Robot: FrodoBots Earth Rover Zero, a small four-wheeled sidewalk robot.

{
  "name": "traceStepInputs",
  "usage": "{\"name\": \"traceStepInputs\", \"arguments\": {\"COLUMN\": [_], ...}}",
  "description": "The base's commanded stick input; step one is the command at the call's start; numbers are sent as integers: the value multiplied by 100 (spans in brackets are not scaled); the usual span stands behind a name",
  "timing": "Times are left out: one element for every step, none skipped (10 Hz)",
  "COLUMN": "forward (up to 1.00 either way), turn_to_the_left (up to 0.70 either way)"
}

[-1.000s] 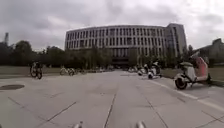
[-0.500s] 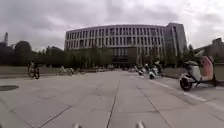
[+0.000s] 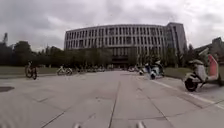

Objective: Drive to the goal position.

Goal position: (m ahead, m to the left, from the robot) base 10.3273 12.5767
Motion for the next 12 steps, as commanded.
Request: {"name": "traceStepInputs", "arguments": {"forward": [45, 45, 45, 45, 45, 45, 45, 45, 45, 45, 45, 45], "turn_to_the_left": [0, 0, 0, 0, 0, 0, 0, 0, 0, 0, 0, 0]}}
